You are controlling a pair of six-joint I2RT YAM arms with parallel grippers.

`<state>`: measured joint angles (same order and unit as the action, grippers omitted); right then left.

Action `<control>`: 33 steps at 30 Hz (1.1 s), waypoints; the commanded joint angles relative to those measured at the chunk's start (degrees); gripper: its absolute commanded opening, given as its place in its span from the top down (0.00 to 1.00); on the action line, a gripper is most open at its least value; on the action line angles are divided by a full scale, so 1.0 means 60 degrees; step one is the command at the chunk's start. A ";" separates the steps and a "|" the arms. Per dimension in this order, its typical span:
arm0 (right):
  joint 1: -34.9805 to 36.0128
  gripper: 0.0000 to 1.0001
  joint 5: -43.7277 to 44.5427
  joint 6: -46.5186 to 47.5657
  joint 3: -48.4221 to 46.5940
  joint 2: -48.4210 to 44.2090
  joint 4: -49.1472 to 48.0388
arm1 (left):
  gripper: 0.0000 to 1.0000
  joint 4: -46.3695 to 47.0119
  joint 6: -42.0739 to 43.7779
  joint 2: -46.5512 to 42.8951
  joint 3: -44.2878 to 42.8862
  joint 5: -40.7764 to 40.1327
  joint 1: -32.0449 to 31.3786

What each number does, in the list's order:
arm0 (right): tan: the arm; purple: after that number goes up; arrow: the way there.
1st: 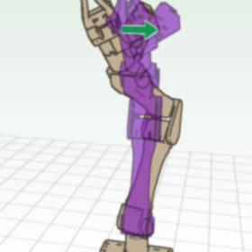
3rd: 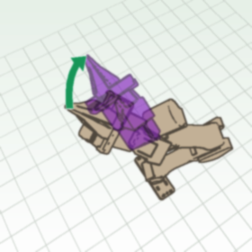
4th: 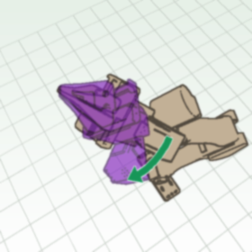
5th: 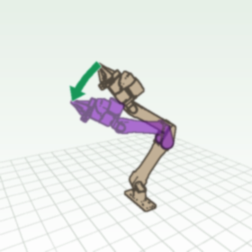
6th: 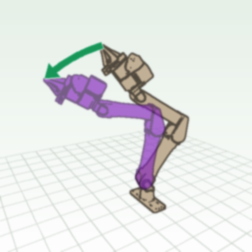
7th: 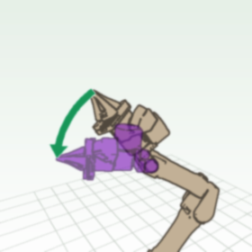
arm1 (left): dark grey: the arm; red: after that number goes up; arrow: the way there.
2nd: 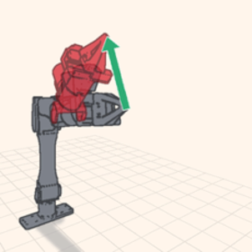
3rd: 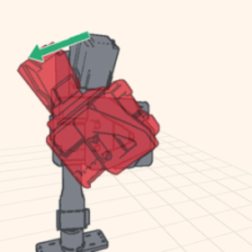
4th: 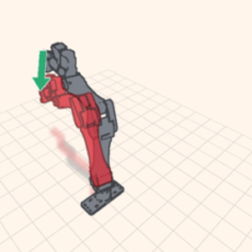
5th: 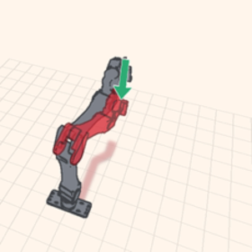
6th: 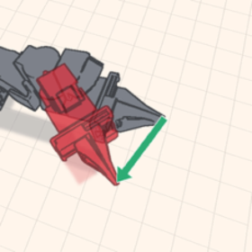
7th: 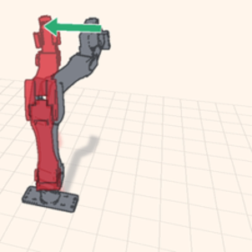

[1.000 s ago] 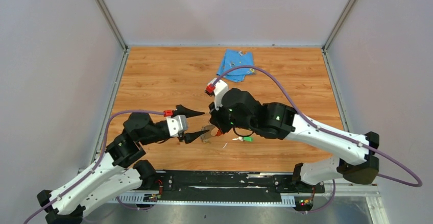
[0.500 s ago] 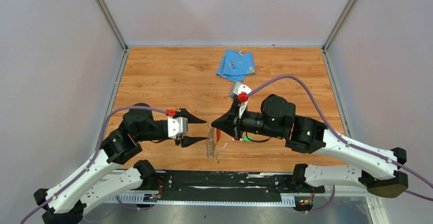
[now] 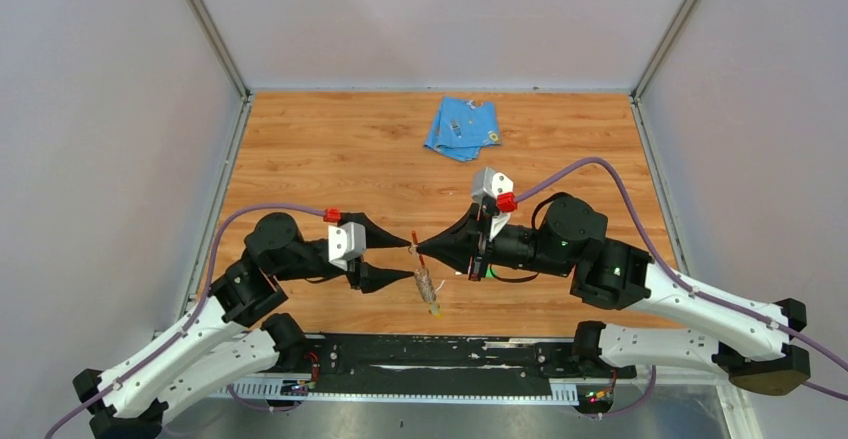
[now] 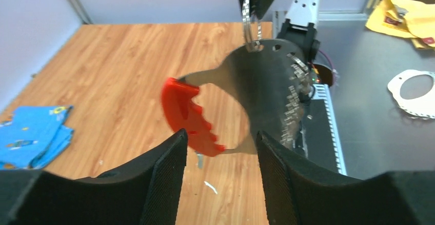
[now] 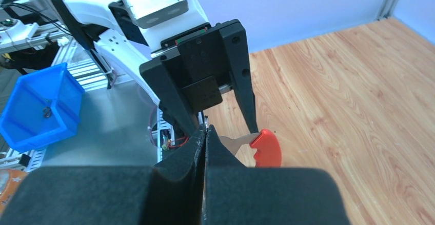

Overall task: Put the keys on the keyring
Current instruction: Adjust the keyring.

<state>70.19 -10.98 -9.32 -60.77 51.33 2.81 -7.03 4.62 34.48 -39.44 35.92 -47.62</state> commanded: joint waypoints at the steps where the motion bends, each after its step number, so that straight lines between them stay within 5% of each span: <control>1: -0.0123 1.00 -0.0600 0.0105 -0.0020 -0.0117 -0.0837 | 0.46 0.0440 0.0587 -0.0437 0.0151 -0.0878 0.0040; 5: -0.0164 1.00 -0.0601 0.0036 0.0205 -0.0225 -0.1109 | 0.66 -0.0113 0.1184 -0.0524 -0.0294 -0.0049 0.0040; 8: -0.0196 1.00 -0.0630 -0.0061 0.0567 -0.0330 -0.1684 | 0.68 -0.0232 0.1238 -0.0462 -0.0652 0.0290 0.0042; 14: -0.0211 1.00 -0.0559 -0.0311 0.1526 -0.0663 -0.3095 | 0.69 -0.0396 0.0801 -0.0266 -0.1283 0.0815 0.0040; 21: -0.0200 1.00 -0.0837 -0.0364 0.1298 -0.0453 -0.2806 | 0.55 -0.0641 0.0936 -0.0061 -0.1454 0.0645 0.0040; 33: -0.0207 1.00 -0.1158 0.0121 0.0511 -0.0067 -0.1446 | 0.64 -0.0705 0.0807 0.0126 -0.1730 0.0700 0.0040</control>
<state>69.56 -16.27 -10.33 -54.65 50.52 -7.20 -11.29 10.33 35.03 -48.40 39.55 -47.59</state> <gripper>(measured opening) 0.006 0.368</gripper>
